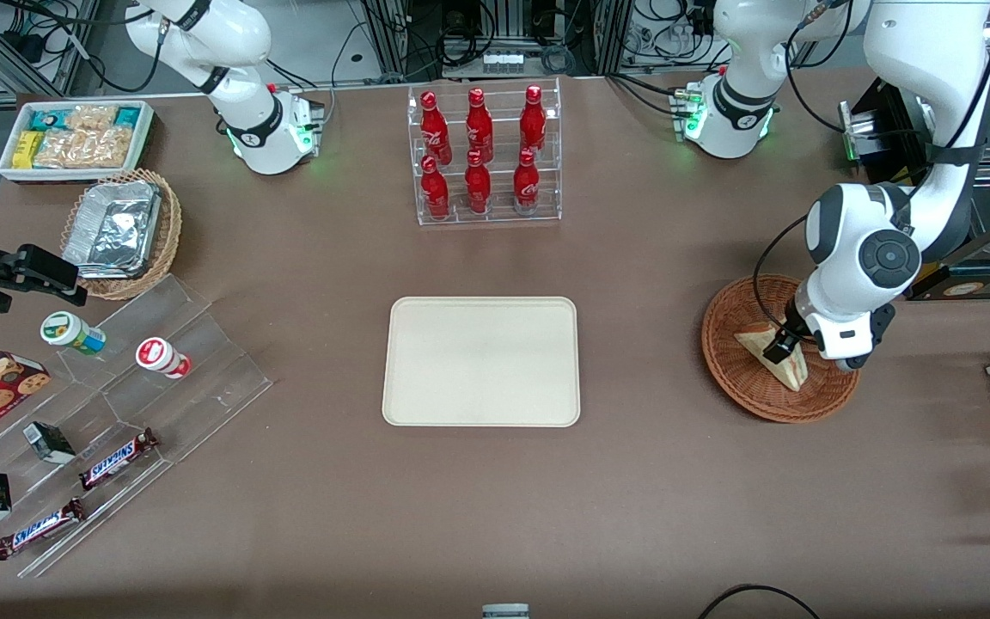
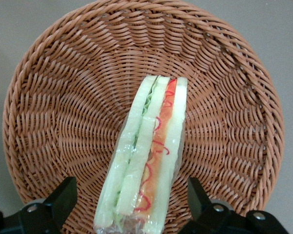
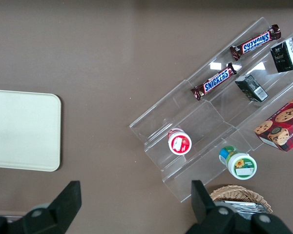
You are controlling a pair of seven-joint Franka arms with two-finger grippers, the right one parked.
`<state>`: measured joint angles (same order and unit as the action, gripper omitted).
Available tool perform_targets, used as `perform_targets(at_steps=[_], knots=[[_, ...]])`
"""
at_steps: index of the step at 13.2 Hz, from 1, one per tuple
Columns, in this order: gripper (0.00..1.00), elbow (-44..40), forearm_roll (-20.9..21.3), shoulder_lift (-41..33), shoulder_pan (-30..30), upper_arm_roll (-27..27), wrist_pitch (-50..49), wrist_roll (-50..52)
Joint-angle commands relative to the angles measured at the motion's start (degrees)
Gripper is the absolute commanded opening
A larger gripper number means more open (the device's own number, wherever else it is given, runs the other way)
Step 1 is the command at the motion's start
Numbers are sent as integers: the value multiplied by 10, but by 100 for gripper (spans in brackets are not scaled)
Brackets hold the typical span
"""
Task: Place sandwich from basket to tray
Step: 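Close the left gripper on the sandwich and lift it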
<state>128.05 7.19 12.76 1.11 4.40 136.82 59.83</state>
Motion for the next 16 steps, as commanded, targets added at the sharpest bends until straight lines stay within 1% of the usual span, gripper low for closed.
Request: perform_targets(at_steps=[1, 2, 3, 5, 6, 7, 8, 10, 11, 12, 14, 16], knots=[[98, 5, 12, 9, -3, -1, 26, 30], [93, 5, 12, 10, -4, -1, 28, 42], [82, 5, 13, 11, -7, -1, 28, 50], [38, 3, 13, 18, -17, -2, 30, 56], [20, 3, 13, 19, -17, -2, 30, 56], [8, 3, 13, 19, -17, -2, 29, 56], [1, 2, 14, 17, -16, -2, 29, 54], [0, -4, 20, 7, -19, -2, 20, 49], [0, -12, 50, -8, -23, 0, -9, 45], [0, -36, 76, -17, -34, 3, -67, 42], [0, -113, 80, -24, -67, 4, -184, 34], [0, -194, 67, -26, -110, 6, -265, 16]])
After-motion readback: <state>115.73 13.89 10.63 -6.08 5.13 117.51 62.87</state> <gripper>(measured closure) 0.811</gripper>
